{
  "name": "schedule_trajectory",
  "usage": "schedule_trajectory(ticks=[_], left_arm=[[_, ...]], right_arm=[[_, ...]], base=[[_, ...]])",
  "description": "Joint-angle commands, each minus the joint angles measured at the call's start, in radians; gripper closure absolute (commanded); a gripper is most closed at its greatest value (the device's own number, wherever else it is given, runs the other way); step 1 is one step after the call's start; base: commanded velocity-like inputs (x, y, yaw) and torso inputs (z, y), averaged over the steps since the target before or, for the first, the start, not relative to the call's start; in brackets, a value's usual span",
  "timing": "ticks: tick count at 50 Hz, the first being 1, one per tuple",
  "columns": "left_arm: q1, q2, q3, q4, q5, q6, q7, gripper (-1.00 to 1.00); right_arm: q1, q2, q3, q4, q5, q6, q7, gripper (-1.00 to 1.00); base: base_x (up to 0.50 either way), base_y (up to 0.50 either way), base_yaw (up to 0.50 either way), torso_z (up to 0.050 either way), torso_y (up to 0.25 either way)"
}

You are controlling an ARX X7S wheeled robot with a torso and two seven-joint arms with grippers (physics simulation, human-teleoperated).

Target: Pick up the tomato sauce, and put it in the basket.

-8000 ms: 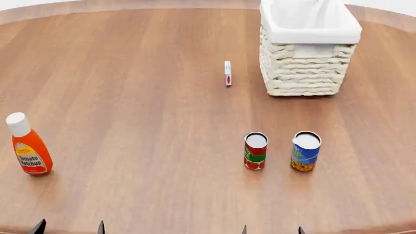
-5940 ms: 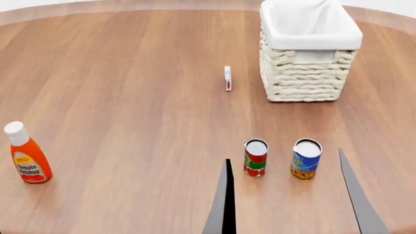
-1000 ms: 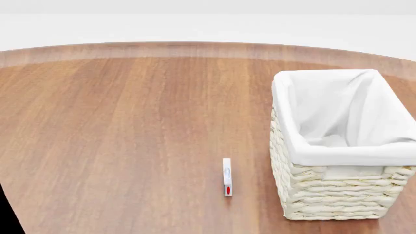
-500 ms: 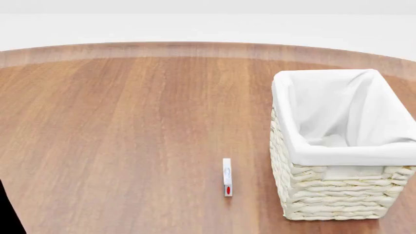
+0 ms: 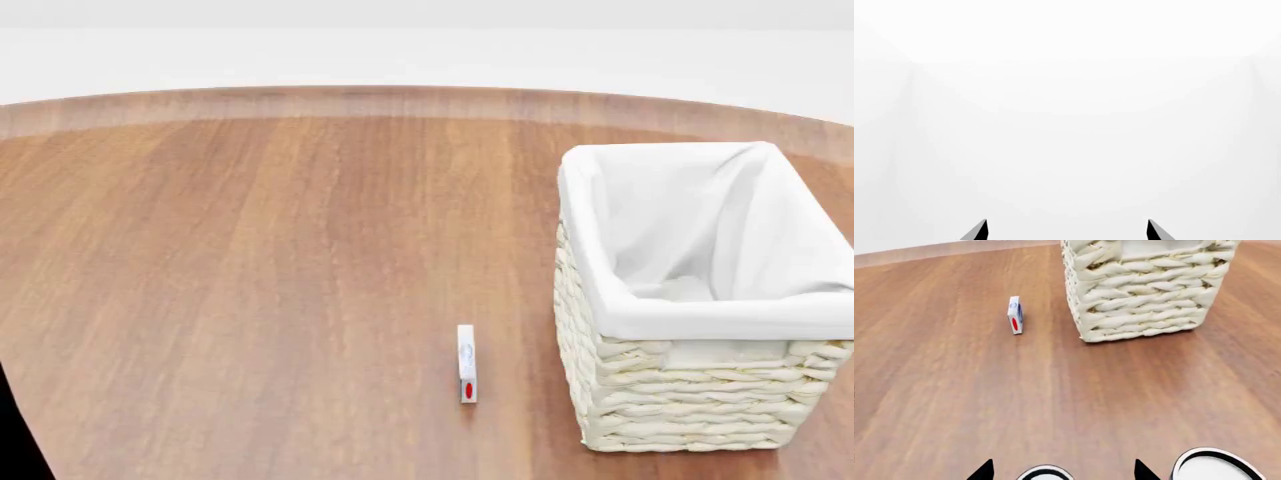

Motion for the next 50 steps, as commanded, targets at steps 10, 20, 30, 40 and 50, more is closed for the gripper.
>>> schedule_trajectory(ticks=[10,20,30,40,50], left_arm=[[0.008,-0.008,0.002,0.005,0.000,0.004,-0.009,-1.00],[0.020,-0.015,-0.009,0.019,-0.003,0.007,-0.018,-1.00],[0.021,-0.020,-0.017,0.022,-0.010,0.005,-0.025,-1.00],[0.020,-0.021,-0.016,0.006,-0.016,0.017,-0.027,-1.00],[0.010,-0.021,-0.008,-0.003,-0.014,0.013,-0.028,-1.00]], right_arm=[[-0.003,0.001,-0.019,0.025,0.001,-0.010,0.002,-1.00],[0.001,0.001,-0.043,0.050,-0.004,-0.017,-0.009,-1.00],[0.006,0.011,-0.066,0.058,-0.012,-0.023,-0.022,-1.00],[0.017,0.015,-0.079,0.073,-0.015,-0.019,-0.024,-1.00],[0.023,0.016,-0.081,0.107,-0.015,-0.030,-0.026,-1.00]], base=[[0.00,0.00,0.00,0.000,0.000],[0.00,0.00,0.00,0.000,0.000],[0.00,0.00,0.00,0.000,0.000],[0.00,0.00,0.00,0.000,0.000],[0.00,0.00,0.00,0.000,0.000]])
